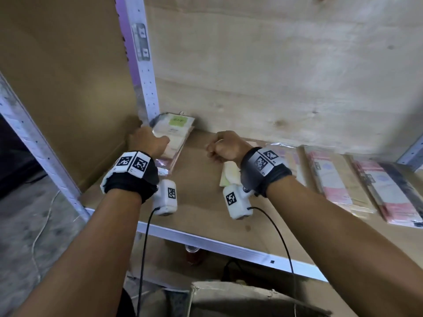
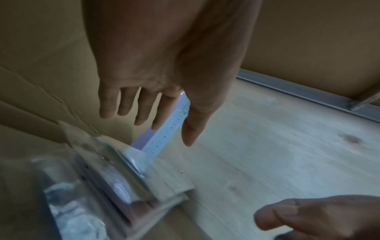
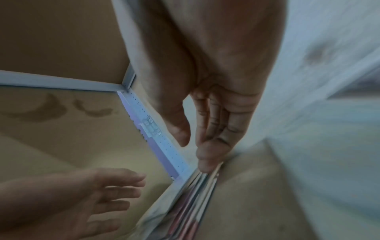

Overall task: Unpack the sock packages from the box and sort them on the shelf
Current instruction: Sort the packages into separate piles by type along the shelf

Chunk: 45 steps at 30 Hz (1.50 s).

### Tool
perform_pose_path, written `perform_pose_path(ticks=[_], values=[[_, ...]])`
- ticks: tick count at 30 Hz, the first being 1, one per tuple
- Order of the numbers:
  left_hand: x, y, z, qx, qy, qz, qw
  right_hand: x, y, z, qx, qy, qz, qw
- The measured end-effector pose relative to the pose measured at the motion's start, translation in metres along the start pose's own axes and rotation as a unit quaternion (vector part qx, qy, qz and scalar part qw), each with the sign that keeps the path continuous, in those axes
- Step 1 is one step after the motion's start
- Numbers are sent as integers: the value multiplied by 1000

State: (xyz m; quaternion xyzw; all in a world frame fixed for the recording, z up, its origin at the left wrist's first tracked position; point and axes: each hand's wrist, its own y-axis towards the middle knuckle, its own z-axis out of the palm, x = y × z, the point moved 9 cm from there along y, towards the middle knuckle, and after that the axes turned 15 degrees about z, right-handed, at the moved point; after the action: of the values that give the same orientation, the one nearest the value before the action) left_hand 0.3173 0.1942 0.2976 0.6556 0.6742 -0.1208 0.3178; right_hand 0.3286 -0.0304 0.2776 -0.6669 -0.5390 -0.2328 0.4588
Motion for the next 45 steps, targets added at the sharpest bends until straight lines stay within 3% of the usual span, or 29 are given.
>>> perform_pose_path(ticks=[6,11,16,18,21,23,26,30,34,36,38,41,43,45], values=[[10,-9,12,131,21,29,991,23,21,66,45,110,19,993],[16,-4,9,85,-24,40,995,21,28,68,14,83,12,996],[25,-5,19,75,-169,-28,982,-2,14,34,12,143,34,989],[15,-11,29,74,-303,-64,948,0,-4,7,-20,166,-23,986],[-26,-28,44,126,-472,-72,870,4,-39,-29,-73,143,-127,979],[-57,-35,50,149,-541,-45,826,6,-65,-46,-132,57,-194,970],[-88,-40,56,137,-581,0,803,-1,-98,-53,-198,-115,-267,936],[-107,-48,77,124,-550,42,825,-41,-109,-66,-135,-95,-233,958],[-137,-71,110,227,-508,83,827,-80,-113,-120,-230,-4,-183,956],[-156,-82,122,245,-501,110,823,-106,-104,-125,-185,5,-115,976],[-169,-87,132,215,-497,115,833,-125,-102,-121,-147,-2,-78,986],[-179,-92,150,155,-432,74,886,-140,-110,-139,-245,12,-75,967],[-188,-98,160,145,-323,79,932,-147,-117,-156,-319,50,-62,944],[-199,-105,162,120,-223,102,962,-152,-118,-163,-328,78,-44,941]])
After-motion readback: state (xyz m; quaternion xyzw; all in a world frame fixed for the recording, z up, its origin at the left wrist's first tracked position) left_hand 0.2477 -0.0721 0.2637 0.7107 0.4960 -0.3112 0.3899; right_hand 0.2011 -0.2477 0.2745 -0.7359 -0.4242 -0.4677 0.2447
